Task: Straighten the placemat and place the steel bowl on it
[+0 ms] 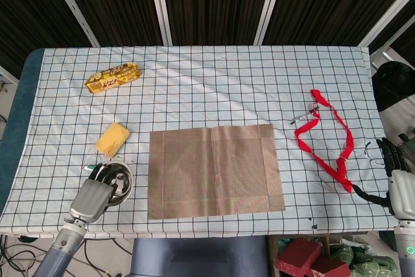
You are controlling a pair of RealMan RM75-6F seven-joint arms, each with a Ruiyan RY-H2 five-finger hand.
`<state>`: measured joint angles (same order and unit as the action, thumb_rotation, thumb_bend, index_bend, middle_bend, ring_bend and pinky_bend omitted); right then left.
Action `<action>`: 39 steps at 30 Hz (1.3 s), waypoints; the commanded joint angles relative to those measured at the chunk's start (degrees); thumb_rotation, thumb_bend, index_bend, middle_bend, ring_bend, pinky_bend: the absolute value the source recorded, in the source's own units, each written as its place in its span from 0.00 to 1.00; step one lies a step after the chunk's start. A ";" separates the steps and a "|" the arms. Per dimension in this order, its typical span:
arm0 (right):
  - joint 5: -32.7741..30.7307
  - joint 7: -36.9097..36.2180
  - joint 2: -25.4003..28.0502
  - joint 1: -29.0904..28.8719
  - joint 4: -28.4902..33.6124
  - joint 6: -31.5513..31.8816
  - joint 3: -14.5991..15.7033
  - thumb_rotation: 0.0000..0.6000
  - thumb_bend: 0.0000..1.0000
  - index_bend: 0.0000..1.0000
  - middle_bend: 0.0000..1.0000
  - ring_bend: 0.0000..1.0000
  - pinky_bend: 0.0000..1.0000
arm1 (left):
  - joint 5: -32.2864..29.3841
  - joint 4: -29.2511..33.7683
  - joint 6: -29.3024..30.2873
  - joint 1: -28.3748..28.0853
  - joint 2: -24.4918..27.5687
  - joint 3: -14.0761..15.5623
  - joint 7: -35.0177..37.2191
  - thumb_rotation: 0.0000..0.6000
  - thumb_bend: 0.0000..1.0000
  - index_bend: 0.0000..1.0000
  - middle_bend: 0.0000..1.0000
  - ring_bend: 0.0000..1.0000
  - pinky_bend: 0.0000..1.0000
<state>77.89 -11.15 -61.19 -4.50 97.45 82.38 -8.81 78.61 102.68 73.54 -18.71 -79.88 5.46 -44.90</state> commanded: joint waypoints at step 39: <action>-0.02 -1.69 0.57 0.12 -0.23 -0.15 -0.13 1.00 0.10 0.00 0.00 0.00 0.16 | -34.03 4.06 -4.92 -28.63 -19.37 -17.25 -27.42 1.00 0.07 0.24 0.13 0.04 0.05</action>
<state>77.87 -12.85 -60.62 -4.39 97.22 82.22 -8.95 43.77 102.70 66.50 -48.56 -103.04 -12.85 -74.08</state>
